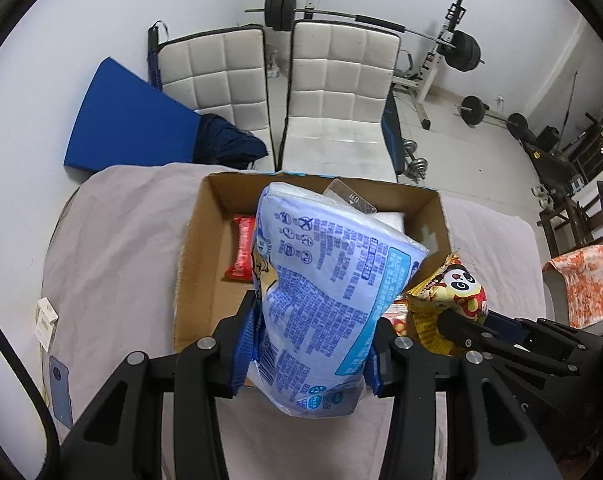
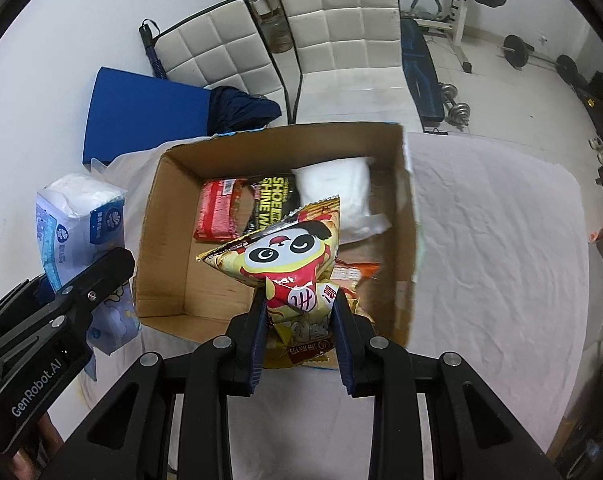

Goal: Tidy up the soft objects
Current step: 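Carry both items into the cardboard box and open both tools to release them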

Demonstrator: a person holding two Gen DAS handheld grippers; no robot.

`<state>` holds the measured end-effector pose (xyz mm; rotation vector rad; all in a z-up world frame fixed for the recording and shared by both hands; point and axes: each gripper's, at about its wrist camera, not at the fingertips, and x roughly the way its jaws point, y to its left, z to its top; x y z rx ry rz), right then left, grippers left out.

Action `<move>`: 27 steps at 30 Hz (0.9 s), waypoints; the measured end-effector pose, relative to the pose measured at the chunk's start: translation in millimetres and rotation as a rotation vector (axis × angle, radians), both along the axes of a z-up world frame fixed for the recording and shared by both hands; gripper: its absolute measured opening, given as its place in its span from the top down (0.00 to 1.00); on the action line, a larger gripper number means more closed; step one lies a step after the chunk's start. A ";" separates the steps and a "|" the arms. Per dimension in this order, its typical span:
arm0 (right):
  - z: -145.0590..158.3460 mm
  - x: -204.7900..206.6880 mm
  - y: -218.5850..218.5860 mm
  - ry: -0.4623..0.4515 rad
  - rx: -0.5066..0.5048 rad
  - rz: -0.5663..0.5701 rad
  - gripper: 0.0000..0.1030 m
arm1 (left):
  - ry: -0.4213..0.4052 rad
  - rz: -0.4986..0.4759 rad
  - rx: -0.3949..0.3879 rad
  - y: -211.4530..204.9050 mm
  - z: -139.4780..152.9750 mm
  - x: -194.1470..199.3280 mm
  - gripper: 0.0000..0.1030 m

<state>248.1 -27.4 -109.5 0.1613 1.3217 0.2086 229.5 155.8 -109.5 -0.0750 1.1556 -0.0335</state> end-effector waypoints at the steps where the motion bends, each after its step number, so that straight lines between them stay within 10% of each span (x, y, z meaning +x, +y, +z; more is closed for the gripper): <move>1: -3.5 1.4 5.3 0.004 0.001 -0.001 0.69 | 0.006 0.005 -0.001 4.5 -3.1 1.3 0.60; 27: -158.9 34.4 76.8 0.241 0.001 0.001 0.69 | 0.465 0.083 -0.199 63.6 -178.4 48.1 0.54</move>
